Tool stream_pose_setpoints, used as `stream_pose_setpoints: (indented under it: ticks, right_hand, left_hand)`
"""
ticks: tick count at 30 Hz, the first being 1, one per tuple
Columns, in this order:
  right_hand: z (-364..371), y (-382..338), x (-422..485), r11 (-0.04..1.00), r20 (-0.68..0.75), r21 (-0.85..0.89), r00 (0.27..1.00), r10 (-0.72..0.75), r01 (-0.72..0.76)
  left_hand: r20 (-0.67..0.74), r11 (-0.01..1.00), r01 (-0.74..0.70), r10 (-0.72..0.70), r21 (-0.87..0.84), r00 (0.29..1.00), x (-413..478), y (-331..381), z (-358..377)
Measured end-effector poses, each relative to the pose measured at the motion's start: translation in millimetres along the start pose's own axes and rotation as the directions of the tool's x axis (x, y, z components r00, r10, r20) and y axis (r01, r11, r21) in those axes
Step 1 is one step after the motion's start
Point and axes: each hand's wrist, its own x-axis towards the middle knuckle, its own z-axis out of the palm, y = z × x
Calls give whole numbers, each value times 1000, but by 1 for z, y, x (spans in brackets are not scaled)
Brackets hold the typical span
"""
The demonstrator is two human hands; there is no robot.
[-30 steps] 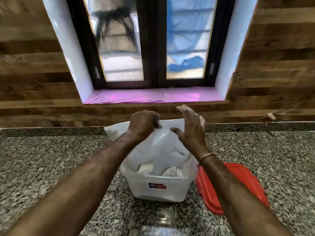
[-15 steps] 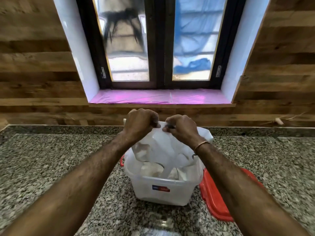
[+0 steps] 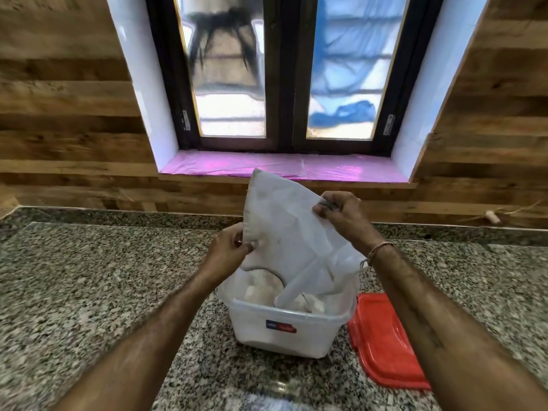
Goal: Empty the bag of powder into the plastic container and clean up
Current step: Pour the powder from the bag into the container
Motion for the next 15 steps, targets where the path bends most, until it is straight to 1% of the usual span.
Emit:
stream_pose_setpoints:
  ticks: [1,3,8,12,14,15]
  right_hand:
    - [0,-1,0,1000,-1,-10,1000,-2,2]
    - [2,-1,3,999,-5,-31,1000,5,-5]
    - [9,-4,8,991,-18,-134,1000,5,-7]
    - [20,-9,10,961,-125,-275,991,-39,3]
    - [24,-12,8,951,-166,-308,983,-74,20]
    - [24,-13,8,950,-173,-310,981,-84,27]
  left_hand:
    - [-42,997,-18,22,72,999,-2,-3,0]
    - [-86,987,-38,52,157,995,-4,-10,-1]
    - [-65,974,-45,60,222,996,-9,-20,-5]
    - [-105,956,23,8,291,994,-8,-27,-7]
    - [-86,952,57,-33,301,996,-9,-27,-9]
    - [-93,958,69,-44,280,995,-10,-23,-10]
